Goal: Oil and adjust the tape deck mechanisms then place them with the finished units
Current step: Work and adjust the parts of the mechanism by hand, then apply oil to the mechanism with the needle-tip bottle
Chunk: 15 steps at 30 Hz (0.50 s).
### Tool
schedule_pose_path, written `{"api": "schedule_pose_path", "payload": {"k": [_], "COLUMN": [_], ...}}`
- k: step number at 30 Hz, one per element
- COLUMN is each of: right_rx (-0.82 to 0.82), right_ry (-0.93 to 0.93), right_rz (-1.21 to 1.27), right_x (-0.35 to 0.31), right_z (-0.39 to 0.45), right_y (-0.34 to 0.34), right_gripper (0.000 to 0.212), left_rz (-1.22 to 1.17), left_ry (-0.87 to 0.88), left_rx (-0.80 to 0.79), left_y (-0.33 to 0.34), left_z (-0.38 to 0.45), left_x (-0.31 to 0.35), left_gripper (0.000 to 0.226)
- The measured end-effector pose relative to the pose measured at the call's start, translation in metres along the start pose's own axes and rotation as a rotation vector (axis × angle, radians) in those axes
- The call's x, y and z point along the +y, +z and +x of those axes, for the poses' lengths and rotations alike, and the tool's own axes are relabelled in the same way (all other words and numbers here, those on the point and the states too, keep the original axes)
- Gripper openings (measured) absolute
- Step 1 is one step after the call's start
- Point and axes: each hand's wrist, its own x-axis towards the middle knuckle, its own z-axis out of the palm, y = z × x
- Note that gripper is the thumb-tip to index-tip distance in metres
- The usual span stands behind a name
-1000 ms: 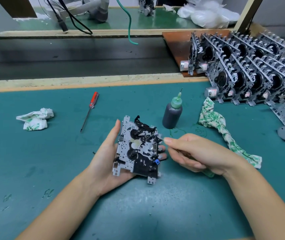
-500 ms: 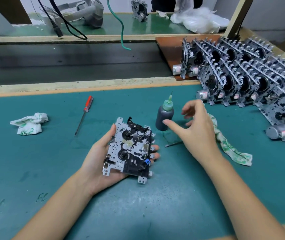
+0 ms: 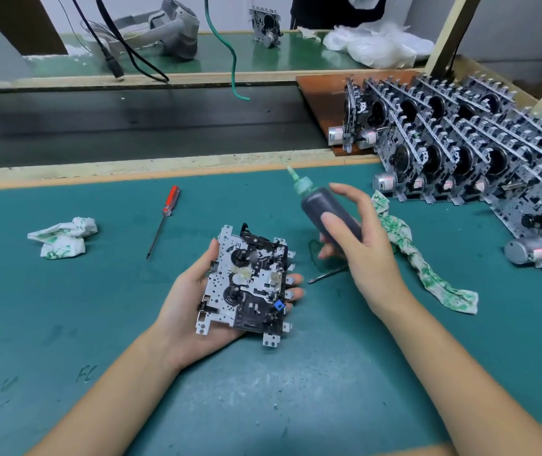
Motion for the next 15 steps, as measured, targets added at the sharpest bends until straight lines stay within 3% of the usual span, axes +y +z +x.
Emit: {"api": "schedule_pose_path", "payload": {"k": [5,7,10,15], "right_rx": [0.032,0.109,0.187,0.270], "right_ry": [0.316,0.377,0.439,0.394], "right_rz": [0.952,1.117,1.088,0.786], "right_x": [-0.009,-0.010,-0.008,-0.008], "right_z": [-0.001,-0.002,-0.001,-0.003], "right_y": [0.006,0.007,0.009,0.011], "right_gripper": [0.017,0.009,0.019,0.033], "left_rz": [0.000,-0.003,0.007,0.004], "left_ry": [-0.016,-0.020,-0.017,-0.025], "left_rx": [-0.047,-0.058,-0.082,-0.105], "left_y": [-0.003,-0.003,-0.007,-0.008], "left_z": [0.001,0.001,0.003,0.005], "left_x": [0.001,0.000,-0.001,-0.001], "left_gripper": [0.069,0.069,0.077,0.084]}}
